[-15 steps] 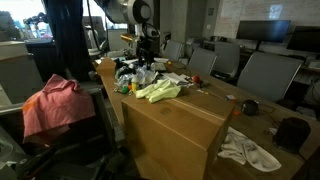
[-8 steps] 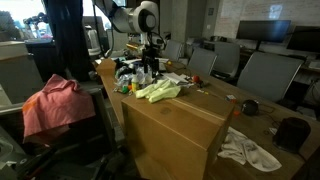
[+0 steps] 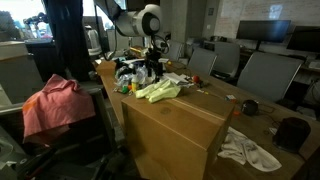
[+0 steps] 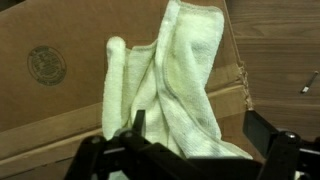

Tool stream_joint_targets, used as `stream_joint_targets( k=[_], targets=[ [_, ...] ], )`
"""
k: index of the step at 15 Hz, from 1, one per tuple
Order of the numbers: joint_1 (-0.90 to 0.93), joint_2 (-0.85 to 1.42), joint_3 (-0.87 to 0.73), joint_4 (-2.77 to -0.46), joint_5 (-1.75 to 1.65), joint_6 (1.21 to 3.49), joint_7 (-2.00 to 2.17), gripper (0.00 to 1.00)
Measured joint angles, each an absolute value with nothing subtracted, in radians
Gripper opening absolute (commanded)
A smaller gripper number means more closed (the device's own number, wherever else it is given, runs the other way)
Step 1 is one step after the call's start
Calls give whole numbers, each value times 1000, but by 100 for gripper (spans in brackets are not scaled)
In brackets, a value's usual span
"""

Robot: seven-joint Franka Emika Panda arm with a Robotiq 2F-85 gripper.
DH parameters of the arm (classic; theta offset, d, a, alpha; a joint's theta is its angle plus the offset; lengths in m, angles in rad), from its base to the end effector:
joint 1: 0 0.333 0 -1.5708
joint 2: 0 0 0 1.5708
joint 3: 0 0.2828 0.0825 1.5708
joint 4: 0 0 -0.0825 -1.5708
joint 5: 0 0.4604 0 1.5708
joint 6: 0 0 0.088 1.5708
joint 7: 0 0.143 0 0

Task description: Hang the shirts on the box on the back of the chair

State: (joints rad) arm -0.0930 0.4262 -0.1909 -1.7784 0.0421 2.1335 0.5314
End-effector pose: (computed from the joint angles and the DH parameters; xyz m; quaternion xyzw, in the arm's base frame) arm 0.6641 -0.1889 0.2063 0.9155 -0.4005 -0.0285 0.0258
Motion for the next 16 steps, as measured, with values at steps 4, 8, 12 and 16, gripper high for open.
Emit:
stream_joint_targets(
  k=[4, 8, 12, 16],
  targets=[
    [-96, 433, -191, -1789, 53, 2134, 535, 100],
    [-96, 443, -191, -1789, 67, 2134, 535, 100],
    [-95, 453, -184, -1789, 83, 2133, 535, 100],
    [-91, 470, -178, -1789, 95, 2138, 535, 100]
  ],
)
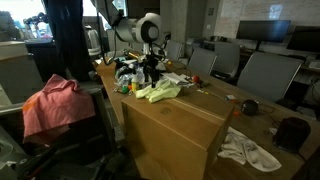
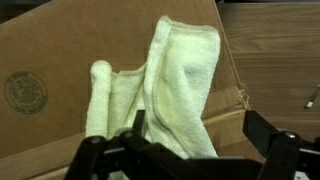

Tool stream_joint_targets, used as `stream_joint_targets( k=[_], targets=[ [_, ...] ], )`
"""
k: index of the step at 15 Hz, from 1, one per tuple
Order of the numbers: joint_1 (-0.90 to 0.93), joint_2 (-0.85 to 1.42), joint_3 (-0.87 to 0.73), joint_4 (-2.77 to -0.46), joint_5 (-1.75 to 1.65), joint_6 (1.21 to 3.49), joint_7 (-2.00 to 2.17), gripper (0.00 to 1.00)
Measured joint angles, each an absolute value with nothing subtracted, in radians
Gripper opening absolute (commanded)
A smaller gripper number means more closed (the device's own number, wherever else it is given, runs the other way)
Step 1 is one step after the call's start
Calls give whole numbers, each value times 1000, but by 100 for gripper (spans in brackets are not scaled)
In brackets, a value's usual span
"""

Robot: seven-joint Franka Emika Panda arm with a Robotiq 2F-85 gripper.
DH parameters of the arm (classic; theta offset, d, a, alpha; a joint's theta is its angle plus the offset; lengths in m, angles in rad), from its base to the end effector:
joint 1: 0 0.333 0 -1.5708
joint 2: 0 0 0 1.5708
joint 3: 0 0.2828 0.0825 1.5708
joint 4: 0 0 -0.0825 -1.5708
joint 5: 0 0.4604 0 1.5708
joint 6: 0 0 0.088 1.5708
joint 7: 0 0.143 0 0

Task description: Hang the shirts on the box on the back of the chair

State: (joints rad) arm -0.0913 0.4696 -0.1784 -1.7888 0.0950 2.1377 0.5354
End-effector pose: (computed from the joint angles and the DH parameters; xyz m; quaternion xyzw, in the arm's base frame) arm 0.6583 -0.1748 0.1714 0.9104 -0.4100 -0.0551 0.0095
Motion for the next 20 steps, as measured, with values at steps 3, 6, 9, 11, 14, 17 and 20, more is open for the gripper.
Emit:
stream_joint_targets(
  k=[3, 6, 9, 11, 14, 17, 20],
  targets=[
    [-92, 485, -179, -1788, 95, 2146, 536, 100],
    [-94, 500, -186, -1787, 95, 2148, 538, 100],
    [-102, 506, -191, -1787, 95, 2149, 540, 66],
    [-107, 506, -191, -1786, 95, 2149, 540, 49],
    [-112, 506, -191, -1784, 96, 2149, 542, 27],
    [-113, 506, -191, -1782, 96, 2149, 545, 5],
    [-113, 506, -191, -1780, 96, 2149, 547, 0]
  ],
)
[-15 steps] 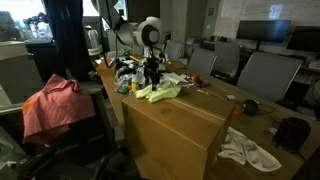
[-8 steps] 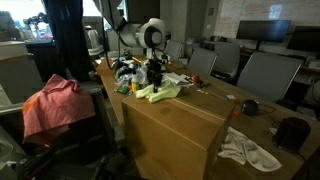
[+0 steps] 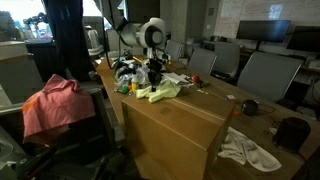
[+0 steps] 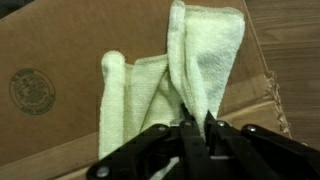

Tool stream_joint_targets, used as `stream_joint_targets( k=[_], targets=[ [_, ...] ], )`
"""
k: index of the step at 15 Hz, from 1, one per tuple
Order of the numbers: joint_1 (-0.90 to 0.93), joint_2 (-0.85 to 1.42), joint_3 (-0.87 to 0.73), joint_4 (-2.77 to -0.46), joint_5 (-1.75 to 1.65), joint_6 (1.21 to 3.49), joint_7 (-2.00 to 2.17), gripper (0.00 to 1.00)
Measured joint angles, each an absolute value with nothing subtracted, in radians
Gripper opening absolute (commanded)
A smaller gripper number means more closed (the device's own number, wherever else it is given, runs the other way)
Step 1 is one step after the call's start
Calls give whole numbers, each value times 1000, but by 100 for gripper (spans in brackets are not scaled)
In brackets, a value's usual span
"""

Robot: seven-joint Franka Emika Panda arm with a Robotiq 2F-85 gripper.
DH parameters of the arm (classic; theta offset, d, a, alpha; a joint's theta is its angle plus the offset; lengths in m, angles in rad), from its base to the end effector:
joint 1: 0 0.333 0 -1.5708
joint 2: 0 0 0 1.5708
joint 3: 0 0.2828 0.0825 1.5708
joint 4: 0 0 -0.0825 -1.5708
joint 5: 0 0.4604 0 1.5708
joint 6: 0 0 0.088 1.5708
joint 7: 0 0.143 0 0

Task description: Hang the shirts on the box on the back of the chair

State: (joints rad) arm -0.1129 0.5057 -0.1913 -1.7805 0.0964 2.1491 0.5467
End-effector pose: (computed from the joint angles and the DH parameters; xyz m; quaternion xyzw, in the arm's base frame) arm 0.6507 -0.1978 0.1527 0.9005 -0.4301 -0.0616 0.0157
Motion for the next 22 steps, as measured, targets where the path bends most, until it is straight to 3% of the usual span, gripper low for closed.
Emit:
stream_joint_targets(
  k=[12, 22],
  targets=[
    [-64, 348, -187, -1830, 79, 2118, 548, 1],
    [-7, 72, -107, -1921, -17, 1911, 534, 1]
  ],
)
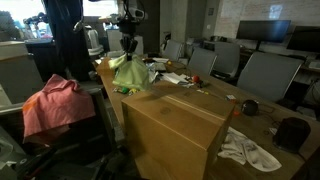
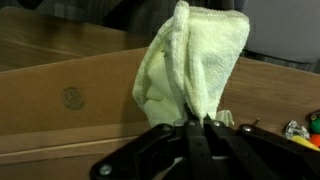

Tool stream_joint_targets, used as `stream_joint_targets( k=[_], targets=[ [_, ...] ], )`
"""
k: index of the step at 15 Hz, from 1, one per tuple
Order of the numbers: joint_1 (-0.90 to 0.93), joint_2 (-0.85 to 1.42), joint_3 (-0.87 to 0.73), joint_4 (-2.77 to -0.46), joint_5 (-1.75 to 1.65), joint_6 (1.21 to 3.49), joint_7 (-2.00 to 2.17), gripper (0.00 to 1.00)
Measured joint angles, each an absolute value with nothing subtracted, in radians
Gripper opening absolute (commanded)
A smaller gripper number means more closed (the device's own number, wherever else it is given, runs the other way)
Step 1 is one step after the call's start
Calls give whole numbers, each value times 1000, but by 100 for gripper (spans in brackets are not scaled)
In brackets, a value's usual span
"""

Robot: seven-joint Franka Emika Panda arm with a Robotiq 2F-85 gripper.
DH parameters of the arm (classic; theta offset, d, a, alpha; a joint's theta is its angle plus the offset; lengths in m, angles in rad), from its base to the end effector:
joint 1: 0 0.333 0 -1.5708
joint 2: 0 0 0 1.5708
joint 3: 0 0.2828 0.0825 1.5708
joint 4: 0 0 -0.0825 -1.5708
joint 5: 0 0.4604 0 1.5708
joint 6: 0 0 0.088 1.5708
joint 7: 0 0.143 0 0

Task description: Hang the shirts on the box on the back of the chair

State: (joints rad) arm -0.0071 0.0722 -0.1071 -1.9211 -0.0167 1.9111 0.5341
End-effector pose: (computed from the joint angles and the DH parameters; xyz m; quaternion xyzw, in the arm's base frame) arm 0.6281 -0.0735 0.3461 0.9480 -0.3153 -0.0376 0.0199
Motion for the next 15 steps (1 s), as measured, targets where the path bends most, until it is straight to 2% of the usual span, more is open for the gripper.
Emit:
stream_joint_targets(
  k=[15],
  targets=[
    [56, -143, 83, -1919, -39, 1623, 286, 1]
  ],
)
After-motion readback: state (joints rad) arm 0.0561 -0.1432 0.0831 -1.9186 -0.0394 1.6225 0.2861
